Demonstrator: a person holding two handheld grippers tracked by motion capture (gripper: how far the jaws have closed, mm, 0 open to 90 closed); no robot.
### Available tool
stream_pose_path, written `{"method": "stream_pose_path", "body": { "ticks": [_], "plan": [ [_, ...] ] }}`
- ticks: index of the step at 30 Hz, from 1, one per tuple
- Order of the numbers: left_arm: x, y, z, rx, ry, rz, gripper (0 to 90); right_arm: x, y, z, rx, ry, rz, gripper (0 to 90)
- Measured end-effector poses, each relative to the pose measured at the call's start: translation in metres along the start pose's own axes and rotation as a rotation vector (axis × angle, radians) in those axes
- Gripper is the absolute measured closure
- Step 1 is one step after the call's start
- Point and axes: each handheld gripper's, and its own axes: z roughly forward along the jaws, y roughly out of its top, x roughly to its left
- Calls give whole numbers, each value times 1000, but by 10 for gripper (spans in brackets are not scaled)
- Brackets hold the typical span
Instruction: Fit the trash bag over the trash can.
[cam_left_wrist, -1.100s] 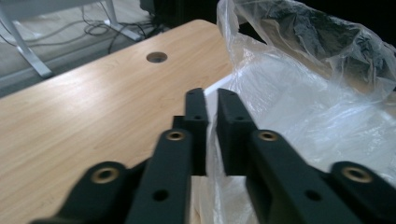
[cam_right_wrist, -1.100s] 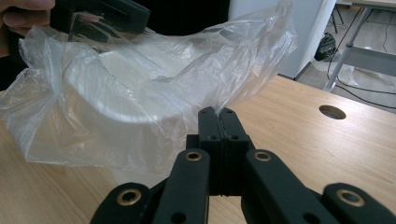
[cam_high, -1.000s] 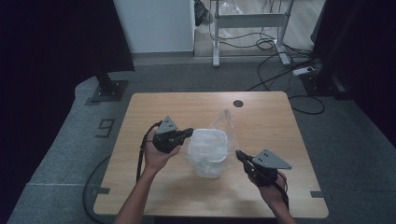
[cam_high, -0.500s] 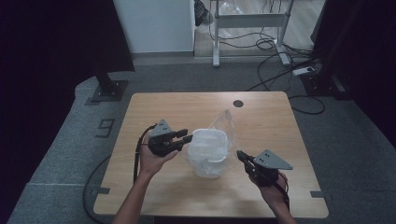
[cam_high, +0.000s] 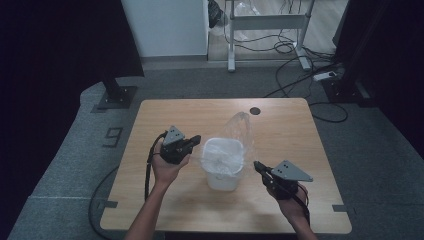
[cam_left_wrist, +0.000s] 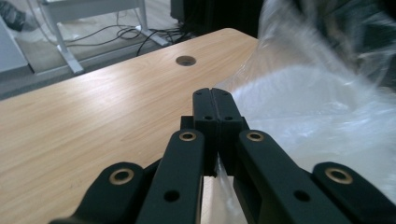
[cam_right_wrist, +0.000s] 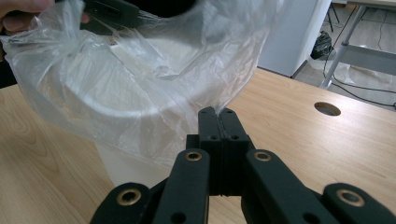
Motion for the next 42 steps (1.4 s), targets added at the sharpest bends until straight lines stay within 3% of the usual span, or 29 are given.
{"method": "stream_pose_path", "body": {
  "ticks": [7,19,42],
  "plan": [
    [8,-8,4,9,4,-52,900,-7,-2,4,8,-22,21,892],
    [11,-24,3,-14,-12,-63,900,-16,-5,25,43,-44,36,892],
    [10,-40,7,17,-45,-89,900,-15,-20,46,84,-29,48,892]
  ]
}}
